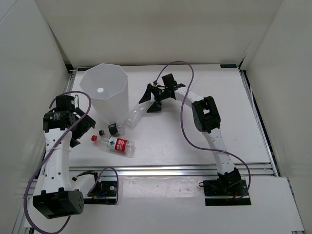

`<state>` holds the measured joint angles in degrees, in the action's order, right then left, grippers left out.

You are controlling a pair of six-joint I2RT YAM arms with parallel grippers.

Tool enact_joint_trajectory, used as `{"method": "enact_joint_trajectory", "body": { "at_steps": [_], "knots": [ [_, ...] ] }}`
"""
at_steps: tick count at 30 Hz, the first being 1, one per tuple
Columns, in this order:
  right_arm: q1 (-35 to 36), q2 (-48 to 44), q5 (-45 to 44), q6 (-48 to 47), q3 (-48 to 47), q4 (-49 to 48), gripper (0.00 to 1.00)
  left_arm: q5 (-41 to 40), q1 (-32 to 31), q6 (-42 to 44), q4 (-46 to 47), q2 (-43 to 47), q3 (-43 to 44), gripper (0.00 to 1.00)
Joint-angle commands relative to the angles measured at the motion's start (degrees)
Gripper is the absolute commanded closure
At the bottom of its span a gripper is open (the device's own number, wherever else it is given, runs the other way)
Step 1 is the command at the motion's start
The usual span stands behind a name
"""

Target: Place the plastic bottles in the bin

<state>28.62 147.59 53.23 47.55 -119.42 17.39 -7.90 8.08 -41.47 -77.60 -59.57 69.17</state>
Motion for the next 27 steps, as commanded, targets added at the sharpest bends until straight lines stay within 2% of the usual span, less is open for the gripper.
{"method": "enact_joint_trajectory", "body": {
  "at_steps": [1, 13, 19, 22, 24, 25, 27],
  "knots": [
    [-0.06, 3.93, -0.76, 4.38, -4.41, -2.70, 0.00, -0.71, 0.27, 1.04, -3.87, 1.65, 0.44, 0.00],
    [5.12, 11.67, 3.81, 11.33, -13.56, -11.58, 0.00, 0.34, 0.80, 2.71, -3.87, 0.60, 0.44, 0.00],
    [6.27, 12.28, 4.34, 11.86, -12.08, -12.73, 0.00, 0.34, 0.80, 2.71, -3.87, -0.02, -0.08, 0.00],
    [6.27, 12.81, 5.12, 13.09, -11.28, -13.34, 0.11, 0.34, 0.80, 2.71, -3.87, -0.55, -0.08, 0.00],
    [6.27, 12.81, 5.74, 13.70, -10.66, -13.34, 0.22, 0.34, 0.80, 2.71, -3.87, -0.55, -0.61, 0.00],
    [6.27, 12.81, 5.74, 13.71, -8.84, -13.34, 0.32, 0.34, 0.80, 2.71, -3.87, -0.55, -0.61, 0.00],
    [5.66, 11.94, 6.45, 13.71, -6.81, -13.34, 0.38, 0.34, 0.80, 2.19, -3.87, -0.55, -0.61, 0.00]
  ]
}}
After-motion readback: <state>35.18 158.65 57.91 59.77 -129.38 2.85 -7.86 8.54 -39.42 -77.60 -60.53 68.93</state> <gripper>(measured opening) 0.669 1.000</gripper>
